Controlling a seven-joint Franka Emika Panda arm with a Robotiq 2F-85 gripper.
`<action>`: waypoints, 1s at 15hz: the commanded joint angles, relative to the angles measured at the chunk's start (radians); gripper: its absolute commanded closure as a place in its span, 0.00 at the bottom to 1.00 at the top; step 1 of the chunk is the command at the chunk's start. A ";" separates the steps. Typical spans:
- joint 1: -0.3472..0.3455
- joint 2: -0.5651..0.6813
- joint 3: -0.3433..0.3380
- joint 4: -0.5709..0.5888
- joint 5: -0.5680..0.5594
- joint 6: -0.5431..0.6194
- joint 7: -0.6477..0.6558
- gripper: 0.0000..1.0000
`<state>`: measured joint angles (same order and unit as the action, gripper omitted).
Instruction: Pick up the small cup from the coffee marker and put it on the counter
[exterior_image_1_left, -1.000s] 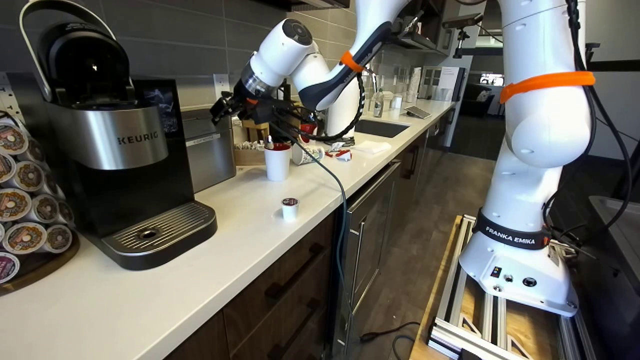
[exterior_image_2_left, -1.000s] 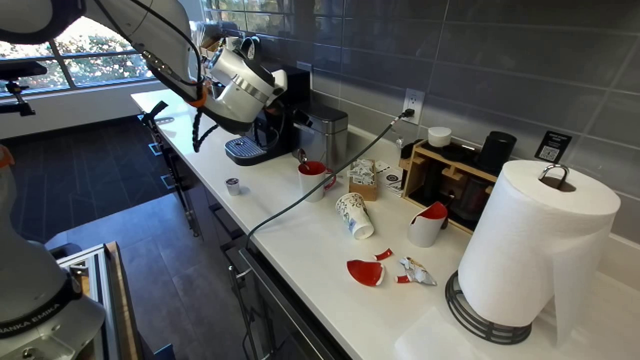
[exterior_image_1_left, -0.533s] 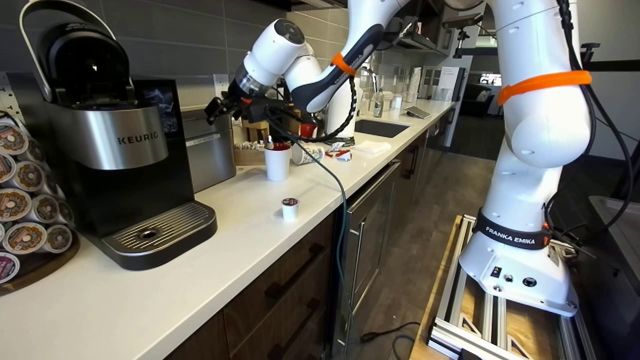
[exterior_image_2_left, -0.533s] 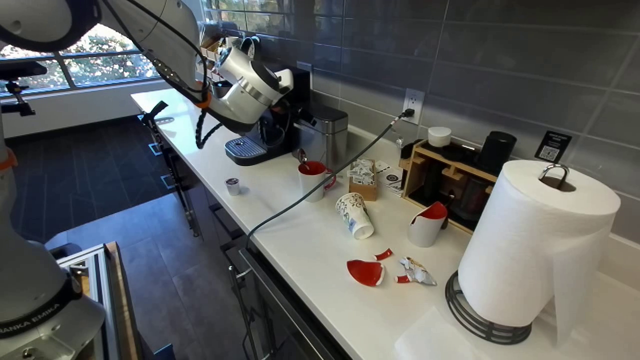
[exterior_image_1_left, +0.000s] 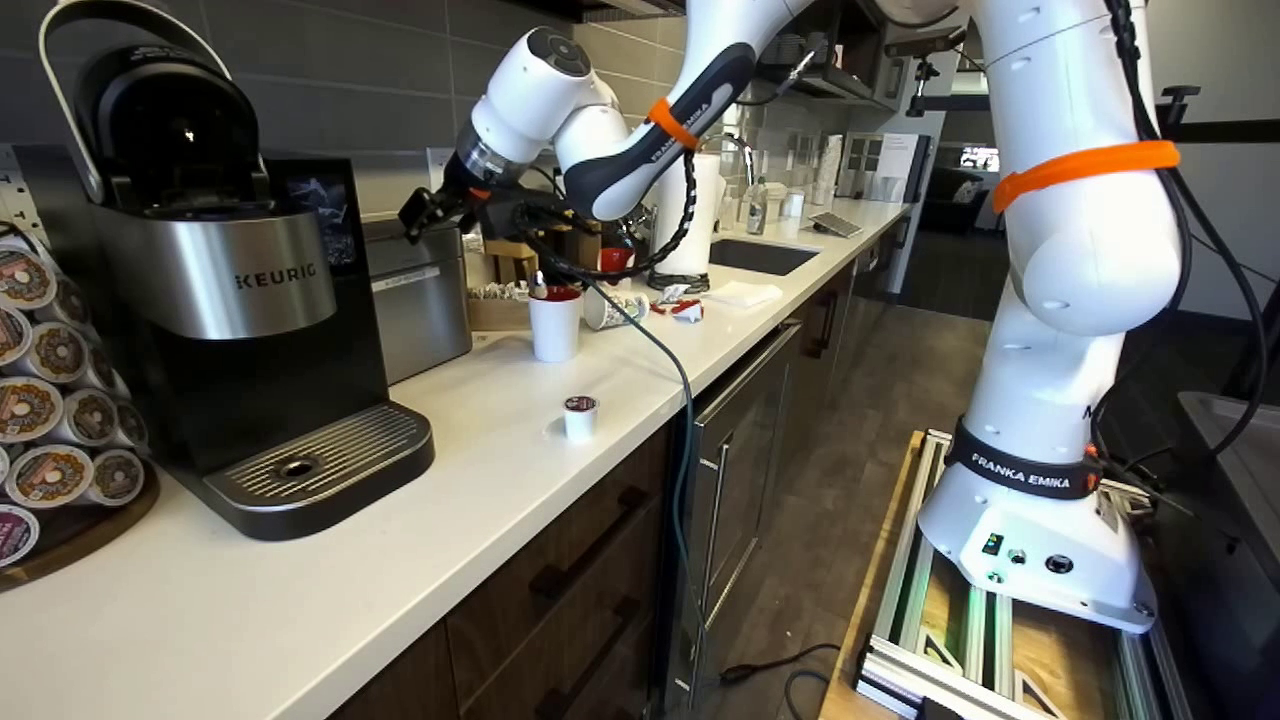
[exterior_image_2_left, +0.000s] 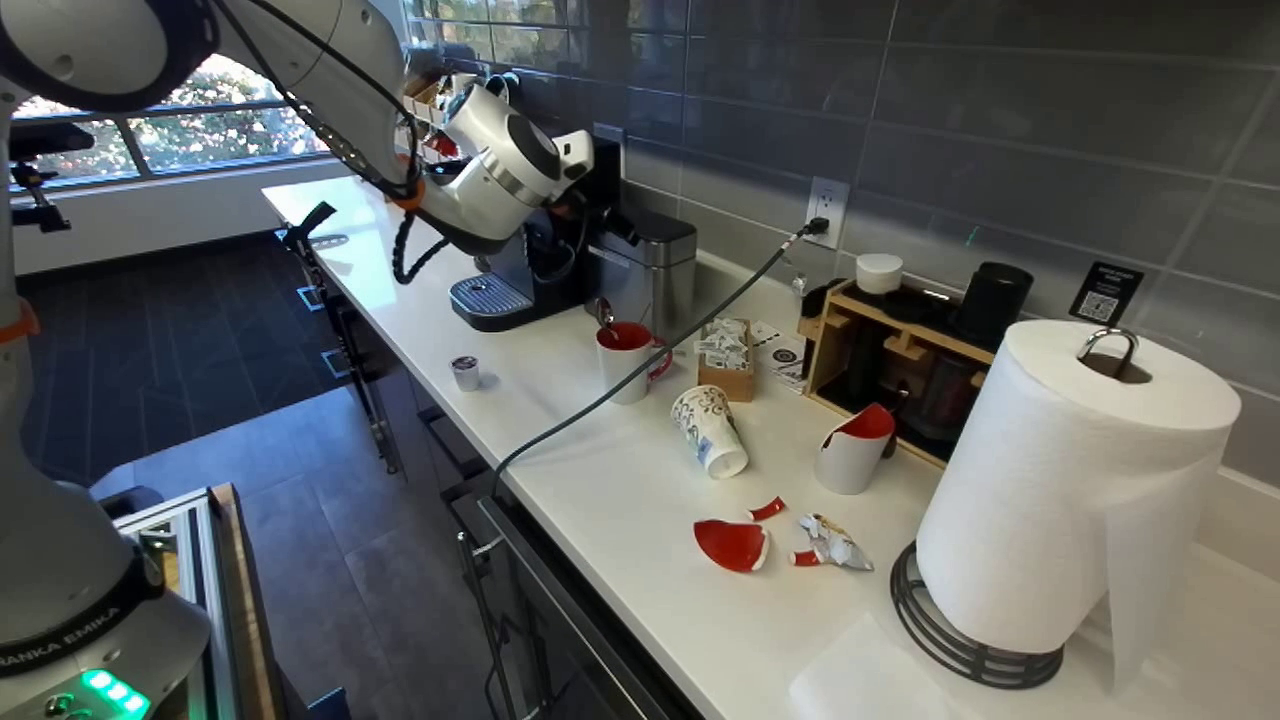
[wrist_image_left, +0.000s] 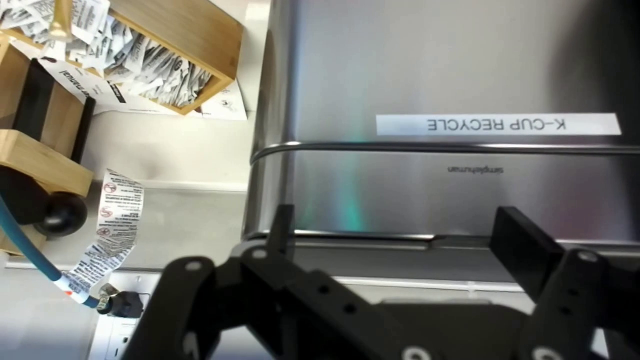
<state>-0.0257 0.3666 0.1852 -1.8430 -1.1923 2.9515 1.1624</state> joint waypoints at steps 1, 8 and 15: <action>-0.003 0.028 0.022 0.036 0.057 -0.054 -0.061 0.00; -0.010 0.028 0.030 0.003 0.071 -0.064 -0.088 0.00; -0.009 0.039 0.024 0.022 0.061 -0.059 -0.070 0.00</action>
<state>-0.0305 0.4060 0.2029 -1.8312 -1.1522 2.9045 1.1037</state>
